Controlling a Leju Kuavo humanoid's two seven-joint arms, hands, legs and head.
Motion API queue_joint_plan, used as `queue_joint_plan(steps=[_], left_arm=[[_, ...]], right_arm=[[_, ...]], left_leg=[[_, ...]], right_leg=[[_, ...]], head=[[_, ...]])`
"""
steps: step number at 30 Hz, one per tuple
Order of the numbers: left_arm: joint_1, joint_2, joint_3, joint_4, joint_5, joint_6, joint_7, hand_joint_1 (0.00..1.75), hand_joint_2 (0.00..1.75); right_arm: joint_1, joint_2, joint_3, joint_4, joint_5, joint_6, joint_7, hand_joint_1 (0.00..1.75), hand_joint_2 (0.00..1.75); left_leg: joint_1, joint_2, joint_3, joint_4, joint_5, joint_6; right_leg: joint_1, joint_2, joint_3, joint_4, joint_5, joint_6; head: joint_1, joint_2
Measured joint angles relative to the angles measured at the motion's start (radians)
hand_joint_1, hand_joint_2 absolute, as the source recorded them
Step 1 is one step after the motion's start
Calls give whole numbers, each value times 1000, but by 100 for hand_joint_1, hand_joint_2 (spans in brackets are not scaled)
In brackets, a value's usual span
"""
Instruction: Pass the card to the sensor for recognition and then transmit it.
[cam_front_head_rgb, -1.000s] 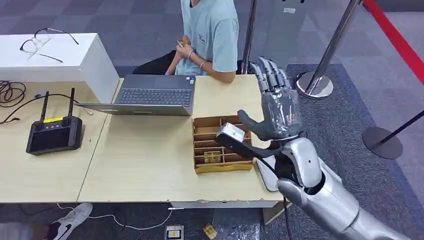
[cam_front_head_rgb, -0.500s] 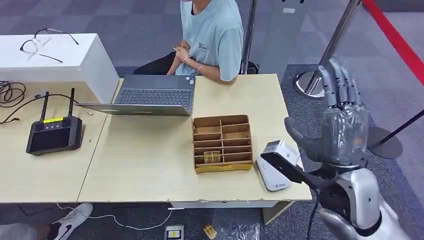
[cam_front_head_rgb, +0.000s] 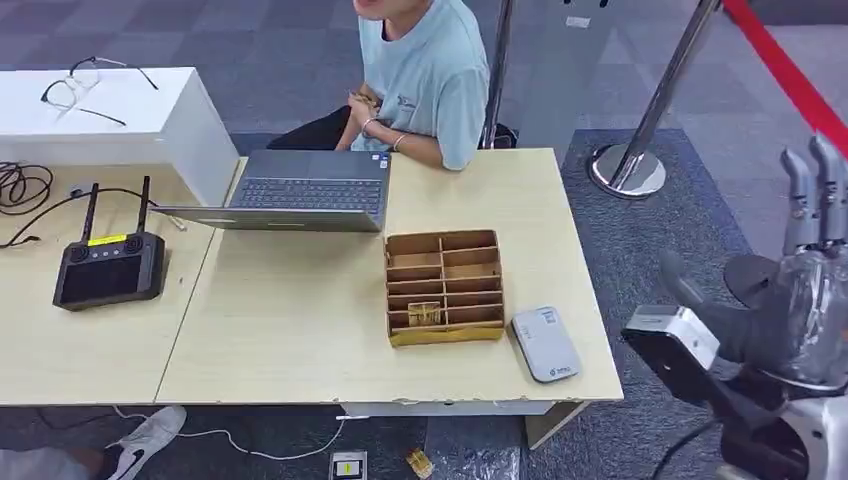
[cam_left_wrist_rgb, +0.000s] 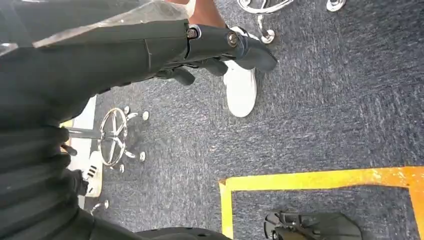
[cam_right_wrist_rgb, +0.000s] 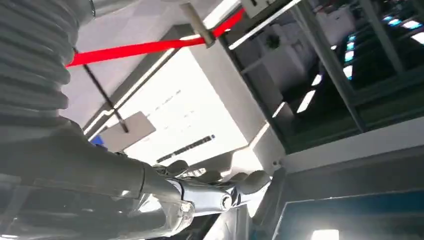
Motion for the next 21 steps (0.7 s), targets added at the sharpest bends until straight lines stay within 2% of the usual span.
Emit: queue_joint_plan(steps=[6, 7, 12, 15, 19, 21], left_arm=[[0, 0, 1, 0, 12, 15, -5, 0, 175], [0, -1, 1, 0, 14, 15, -6, 0, 0], [0, -5, 3, 0, 19, 15, -6, 0, 0], [2, -8, 5, 0, 22, 13, -3, 0, 0], [1, -10, 6, 0, 31, 13, 15, 0, 0], [1, -9, 6, 0, 31, 13, 24, 0, 0]], right_arm=[[108, -6, -83, -4, -32, -26, 6, 0, 175], [130, -6, -104, -3, -38, -41, 6, 0, 175], [273, 5, -228, 12, -122, -131, -8, 0, 175], [348, 19, -305, 41, -172, -161, -32, 0, 175], [419, 47, -385, 111, -257, -189, -88, 0, 175], [443, 73, -420, 196, -320, -211, -128, 0, 175]], left_leg=[[0, -1, 0, 0, 0, 0], [0, 0, 0, 0, 0, 0], [0, -1, -1, 0, 0, 0], [0, 0, 0, 0, 0, 0], [0, 0, 0, 0, 0, 0], [0, 0, 1, 0, 0, 0]], right_leg=[[0, 0, 0, 0, 0, 0], [0, 0, 0, 0, 0, 0], [0, -1, -1, 0, -1, 1], [0, 0, -1, 0, -1, 1], [0, 0, -1, 0, -1, 1], [0, 0, 0, -1, 0, 1]], head=[[0, 0], [0, 0], [1, 0], [0, 0], [0, 0], [0, 0]])
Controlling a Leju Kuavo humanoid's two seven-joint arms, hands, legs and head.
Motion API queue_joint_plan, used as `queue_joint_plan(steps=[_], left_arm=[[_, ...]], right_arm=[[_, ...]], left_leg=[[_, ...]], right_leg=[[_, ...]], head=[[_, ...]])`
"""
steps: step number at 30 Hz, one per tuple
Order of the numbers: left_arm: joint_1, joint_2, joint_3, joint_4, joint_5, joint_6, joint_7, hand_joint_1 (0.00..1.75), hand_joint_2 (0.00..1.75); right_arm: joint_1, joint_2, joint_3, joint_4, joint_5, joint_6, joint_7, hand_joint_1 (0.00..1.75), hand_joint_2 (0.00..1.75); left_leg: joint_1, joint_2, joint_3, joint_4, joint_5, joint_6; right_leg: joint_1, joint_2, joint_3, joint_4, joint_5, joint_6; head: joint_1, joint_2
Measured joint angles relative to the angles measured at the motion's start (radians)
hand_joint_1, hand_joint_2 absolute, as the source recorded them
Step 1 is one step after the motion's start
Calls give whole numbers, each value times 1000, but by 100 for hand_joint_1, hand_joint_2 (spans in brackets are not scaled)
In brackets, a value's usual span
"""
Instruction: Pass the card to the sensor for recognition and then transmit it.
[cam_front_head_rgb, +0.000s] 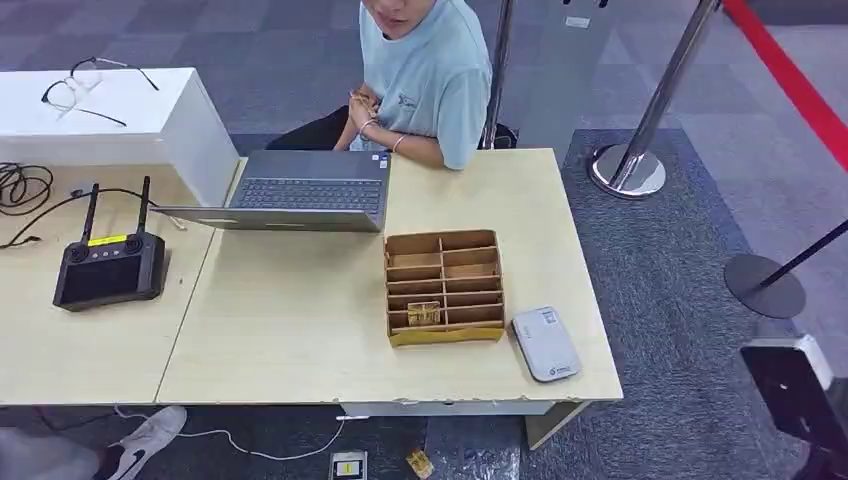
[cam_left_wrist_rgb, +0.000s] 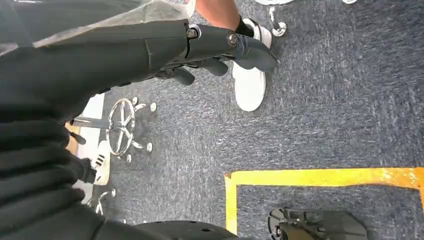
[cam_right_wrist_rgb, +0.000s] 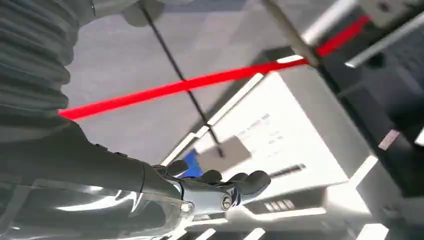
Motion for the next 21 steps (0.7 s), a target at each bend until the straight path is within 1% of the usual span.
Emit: queue_joint_plan(steps=[3, 6, 9, 10, 11, 14, 16, 17, 20, 21], left_arm=[[0, 0, 0, 0, 0, 0, 4, 0, 0], [-2, 1, 0, 0, -1, 0, 4, 0, 0], [-1, 2, 0, 0, -4, 0, -3, 0, 0], [-1, 4, 0, 0, -4, 2, -3, 0, 0], [-2, 4, 0, 0, -4, 2, -3, 0, 0], [-6, 4, 0, 0, -4, 4, 14, 0, 0], [-6, 4, 0, 0, -3, 8, 21, 0, 0], [-7, 5, 0, 0, -4, 8, 26, 0, 0], [-8, 5, -1, 0, -13, 3, 36, 0, 0], [-8, 5, -1, 0, -17, 2, 36, 0, 0]], right_arm=[[19, 30, -27, 90, -64, -4, -41, 0, 175], [12, 63, -45, 193, -143, -15, -106, 0, 175], [-16, 129, -70, 370, -325, -19, -240, 0, 175], [-35, 149, -76, 423, -366, -21, -276, 0, 175], [-55, 164, -79, 471, -396, -21, -296, 0, 175], [-141, 215, -82, 697, -484, -21, -352, 0, 175], [-213, 251, -86, 864, -562, -22, -424, 0, 175], [-249, 269, -92, 952, -579, -22, -442, 0, 175], [-336, 311, -97, 1186, -573, -23, -449, 0, 175], [-361, 327, -98, 1261, -590, -19, -455, 0, 175]], left_leg=[[-1, 0, -1, 0, 0, 0], [1, 0, 0, 0, 0, 0], [0, 0, 0, -1, 0, 0], [0, 1, 0, -1, 0, 0], [0, 3, 1, -1, 0, 0], [1, 3, 2, -1, 0, 0], [1, 5, 2, -1, 0, 0], [1, 5, 2, -1, 0, 0], [1, 5, 2, -1, 0, 0], [1, 5, 2, -1, 0, 0]], right_leg=[[-1, 0, 0, 0, 0, 0], [0, 0, 0, 0, 0, 0], [0, 1, 0, 0, 0, 0], [0, 3, 0, 0, 1, -1], [0, 4, 0, 0, 1, -1], [1, 5, 0, 0, 1, -1], [1, 5, -1, 0, 1, -1], [1, 5, 0, 0, 1, -2], [1, 5, 0, 0, 1, -2], [1, 5, 0, 0, 1, -2]], head=[[0, 0], [0, 0], [0, 0], [0, 0], [0, 0], [0, 0], [0, 0], [0, 0], [0, 0], [0, 0]])
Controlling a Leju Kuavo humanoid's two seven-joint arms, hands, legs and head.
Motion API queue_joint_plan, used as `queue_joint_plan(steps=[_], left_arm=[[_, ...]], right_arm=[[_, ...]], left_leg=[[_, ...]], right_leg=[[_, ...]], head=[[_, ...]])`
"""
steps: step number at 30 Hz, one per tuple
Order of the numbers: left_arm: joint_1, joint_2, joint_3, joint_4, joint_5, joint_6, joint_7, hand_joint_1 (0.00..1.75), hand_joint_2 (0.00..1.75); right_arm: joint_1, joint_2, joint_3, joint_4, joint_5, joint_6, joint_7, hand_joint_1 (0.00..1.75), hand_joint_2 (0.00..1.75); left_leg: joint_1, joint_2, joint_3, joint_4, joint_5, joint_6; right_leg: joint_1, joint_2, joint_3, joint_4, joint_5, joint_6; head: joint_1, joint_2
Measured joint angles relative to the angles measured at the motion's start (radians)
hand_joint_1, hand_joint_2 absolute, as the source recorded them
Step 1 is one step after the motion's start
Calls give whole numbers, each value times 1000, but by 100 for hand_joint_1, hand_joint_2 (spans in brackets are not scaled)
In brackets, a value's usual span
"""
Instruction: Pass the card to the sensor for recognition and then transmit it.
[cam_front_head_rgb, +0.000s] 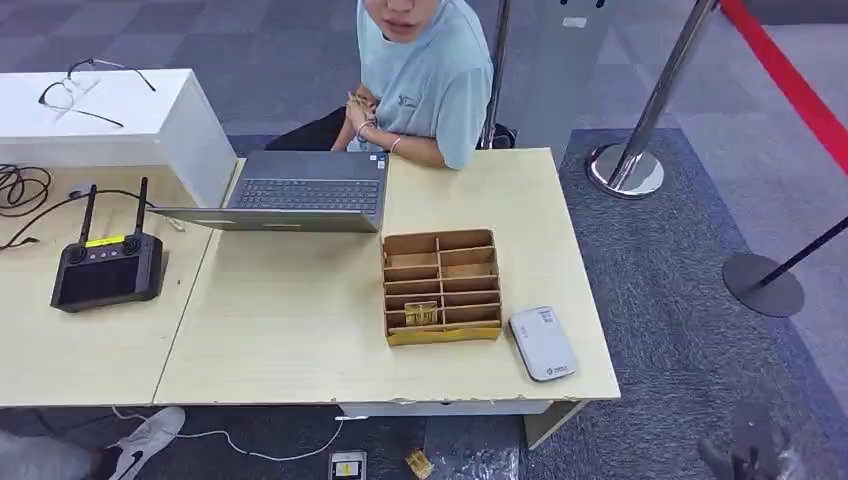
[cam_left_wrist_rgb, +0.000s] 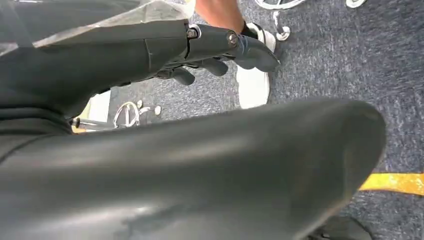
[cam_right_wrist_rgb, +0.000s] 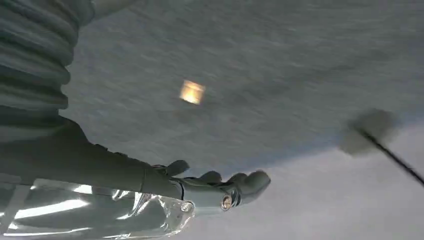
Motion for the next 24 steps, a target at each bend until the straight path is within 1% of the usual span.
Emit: queue_joint_plan(steps=[1, 4, 7, 9, 10, 12, 15, 17, 19, 20, 24], left_arm=[[0, 1, 0, 0, -2, 0, -1, 0, 0], [-2, 2, -1, 0, -5, -1, -11, 0, 0], [-2, 8, -1, 0, -7, 2, -23, 0, 0], [-2, 11, -1, 0, -8, 5, -28, 0, 0], [-2, 14, -1, 0, -7, 8, -28, 0, 0], [-2, 18, -1, 0, -3, 9, -26, 0, 0], [-2, 20, -1, 0, -3, 9, -20, 0, 0], [-2, 20, -1, 0, -5, 8, -13, 0, 0], [-2, 21, -5, 0, -27, -3, -9, 0, 0], [-2, 22, -8, 0, -36, -8, -9, 0, 175], [-3, 31, -12, 0, -49, -10, -8, 0, 175]], right_arm=[[-27, 13, -2, 66, -18, 9, 1, 0, 175], [-80, 57, -2, 238, -38, 34, 42, 0, 175], [-114, 96, -1, 371, -28, 67, 146, 0, 175], [-128, 123, -1, 439, -23, 82, 202, 0, 175], [-136, 138, -1, 474, -23, 83, 218, 0, 175], [-144, 159, -1, 526, -25, 81, 233, 0, 175], [-153, 177, -1, 574, -24, 79, 236, 0, 175], [-159, 188, -1, 601, -18, 66, 241, 0, 175], [-163, 196, 0, 621, -5, 47, 259, 0, 175], [-164, 197, 0, 629, 1, 37, 267, 0, 175], [-166, 197, 1, 646, 15, 18, 265, 0, 175]], left_leg=[[1, 1, 0, 0, 0, 0], [1, -1, 0, 0, 0, 0], [1, 0, -1, 0, 0, 0], [1, 0, -1, -1, 0, 0], [1, 0, -1, -1, 0, 0], [1, 0, -1, -1, 0, 0], [1, 0, -1, -1, 0, 0], [1, 0, -1, -1, 1, -1], [1, 0, -1, -1, 1, -1], [1, 0, -1, -1, 1, -1], [0, 0, -1, 0, 1, -1]], right_leg=[[1, 0, 0, 0, 0, 0], [1, 0, 0, 0, 0, 0], [1, 0, 0, 0, 0, 0], [1, 0, 0, 0, -1, -1], [1, 0, 0, 0, -1, -1], [1, 0, 0, 0, -1, -1], [1, 0, 0, 1, -1, -1], [1, 0, 0, 1, -1, -1], [1, 0, 0, 1, -1, -1], [1, 0, 0, 1, -1, -1], [1, 0, 0, 1, 0, -1]], head=[[0, 0], [0, 0], [0, 0], [0, 0], [0, 0], [-1, 0], [0, 0], [0, 0], [0, 0], [0, 0], [0, 0]])
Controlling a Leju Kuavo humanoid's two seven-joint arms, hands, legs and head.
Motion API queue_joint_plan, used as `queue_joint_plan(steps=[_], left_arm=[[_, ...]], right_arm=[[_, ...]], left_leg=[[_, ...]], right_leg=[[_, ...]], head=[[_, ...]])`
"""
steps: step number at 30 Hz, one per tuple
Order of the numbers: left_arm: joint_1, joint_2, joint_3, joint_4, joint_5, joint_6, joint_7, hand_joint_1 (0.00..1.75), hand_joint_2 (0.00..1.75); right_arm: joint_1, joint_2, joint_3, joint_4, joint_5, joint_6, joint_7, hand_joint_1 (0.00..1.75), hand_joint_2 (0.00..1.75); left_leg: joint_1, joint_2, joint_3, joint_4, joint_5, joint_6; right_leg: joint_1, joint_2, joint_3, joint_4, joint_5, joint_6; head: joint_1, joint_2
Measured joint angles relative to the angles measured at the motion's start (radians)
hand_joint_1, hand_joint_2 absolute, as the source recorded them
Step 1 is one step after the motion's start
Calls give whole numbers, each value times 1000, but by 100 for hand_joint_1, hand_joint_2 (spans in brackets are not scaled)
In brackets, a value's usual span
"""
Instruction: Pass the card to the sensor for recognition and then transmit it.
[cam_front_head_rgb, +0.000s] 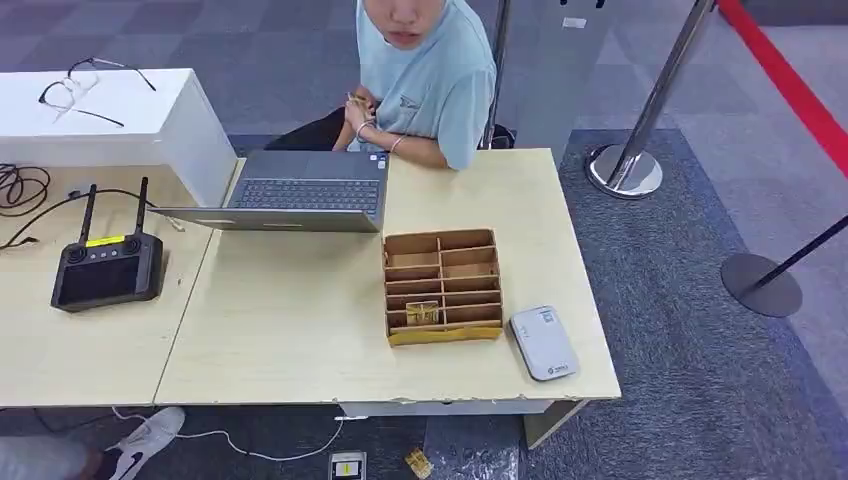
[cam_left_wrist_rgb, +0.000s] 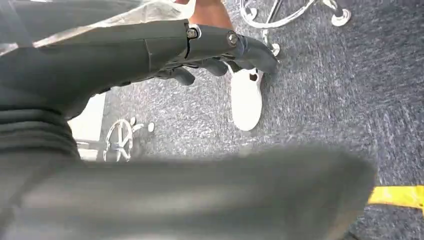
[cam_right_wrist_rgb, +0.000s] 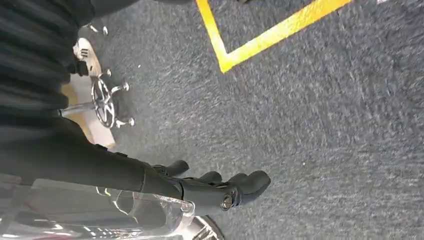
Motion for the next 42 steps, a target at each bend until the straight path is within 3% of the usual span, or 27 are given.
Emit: queue_joint_plan(steps=[9, 12, 16, 19, 23, 26, 29, 33, 37, 39, 42], left_arm=[[-1, 20, -12, 0, 18, -8, 8, 0, 175], [0, 20, -12, 0, 29, 3, -19, 0, 175], [0, 20, -12, 0, 39, 26, -47, 0, 175], [0, 20, -12, 0, 39, 28, -54, 0, 175], [0, 20, -12, 0, 29, 18, -39, 0, 175], [-1, 20, -18, 0, -3, -22, -2, 0, 175], [-1, 20, -26, 0, -20, -32, 11, 0, 175], [-1, 20, -29, -1, -6, -9, -22, 0, 175], [0, 18, -29, -1, 24, 5, -47, 0, 175], [0, 14, -29, -2, 31, 8, -53, 0, 175], [0, 9, -29, -2, 29, 5, -52, 0, 175]], right_arm=[[-9, -9, 0, 28, -34, 48, 13, 0, 175], [-9, -8, 0, 33, -37, 65, 1, 0, 175], [-10, -2, 0, 37, -80, 111, -56, 0, 175], [-10, 3, -5, 37, -183, 184, -160, 0, 175], [-12, 14, -11, 42, -208, 193, -209, 0, 175], [-14, 19, -12, 48, -202, 181, -203, 0, 175], [-16, 26, -12, 57, -162, 175, -154, 0, 175], [-16, 32, -10, 62, -139, 294, -90, 0, 175], [-16, 39, -8, 67, -123, 238, -55, 0, 175], [-15, 39, -6, 67, -117, 215, -66, 0, 175], [-15, 36, -2, 67, -118, 234, -139, 0, 175]], left_leg=[[0, 0, 0, 1, 0, 0], [0, 0, 0, 1, 0, 0], [0, 0, 0, 0, 0, 0], [0, 0, 0, 0, 0, 0], [0, 0, 0, 0, 0, 0], [0, 0, 0, 0, 0, 0], [0, 0, 0, 1, 0, 0], [0, 0, 0, 0, 0, 0], [0, 0, 0, 0, 0, 0], [0, 0, 0, 0, 0, 0], [0, 0, 0, 1, 0, 0]], right_leg=[[0, 0, 0, 0, 0, 0], [0, 0, 0, 0, 0, 0], [0, 0, 0, 0, 0, 0], [0, 0, 0, 0, 0, 0], [0, 0, 0, 0, 0, 0], [0, 0, 0, 0, 0, 0], [0, 0, 0, 0, 0, 0], [0, 0, 0, 0, 0, 0], [0, 0, 0, 0, 0, 0], [0, 0, 0, 0, 0, 0], [0, 0, 0, 0, 0, 0]], head=[[0, 0], [0, 0], [0, 0], [0, 0], [0, 0], [0, 0], [0, 0], [0, 0], [0, 0], [0, 0], [0, 0]])
